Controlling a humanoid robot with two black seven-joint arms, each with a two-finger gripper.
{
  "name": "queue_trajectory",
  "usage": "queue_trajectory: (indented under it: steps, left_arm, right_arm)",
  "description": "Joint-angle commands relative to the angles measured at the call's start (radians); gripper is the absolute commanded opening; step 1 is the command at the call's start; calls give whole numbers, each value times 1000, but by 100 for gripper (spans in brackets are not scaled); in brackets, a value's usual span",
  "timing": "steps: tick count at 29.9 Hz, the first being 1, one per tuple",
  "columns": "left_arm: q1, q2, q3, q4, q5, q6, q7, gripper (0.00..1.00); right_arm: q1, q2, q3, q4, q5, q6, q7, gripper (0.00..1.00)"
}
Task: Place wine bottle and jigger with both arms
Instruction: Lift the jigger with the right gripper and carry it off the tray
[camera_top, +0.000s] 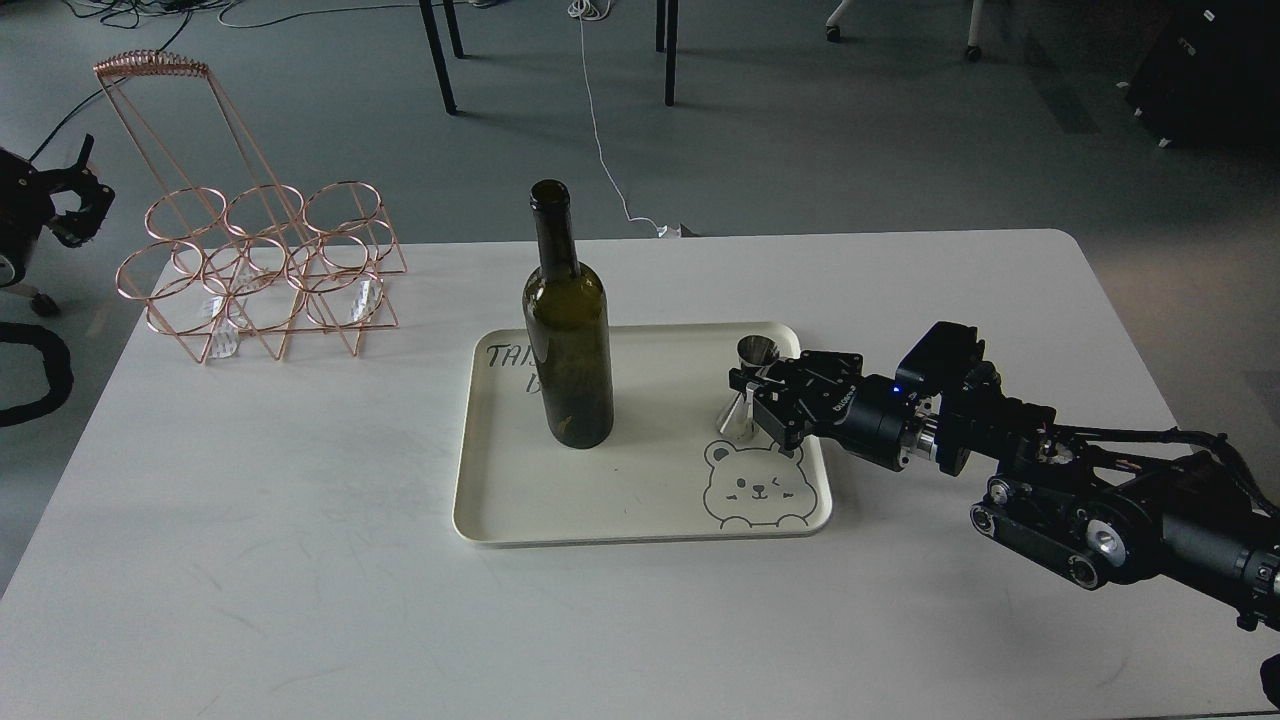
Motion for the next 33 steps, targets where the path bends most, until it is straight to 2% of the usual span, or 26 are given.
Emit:
queue_trajectory:
  steps: [1,7,15,21,26,33]
  left_arm:
    - [0,0,0,0,0,0,0,99]
    - [-1,0,0,0,0,2,0,99]
    - [-3,0,-2,0,0,2,0,99]
    - [-5,-3,-2,-3,0,3,0,99]
    - [-5,-4,-2,-3,0,5,0,99]
    - [-8,-4,-2,-3,1,3,5,99]
  right_arm:
    - [8,-10,1,2,0,-35,0,14]
    - [22,-60,9,25,2,-88,0,14]
    - [27,-220,75,32,9,-142,0,13]
    - [-11,-326,99,13,37,-142,0,12]
    - [-81,-327,86,-30,166,-142,0,12]
    - [-127,-302,95,-95,218,-142,0,12]
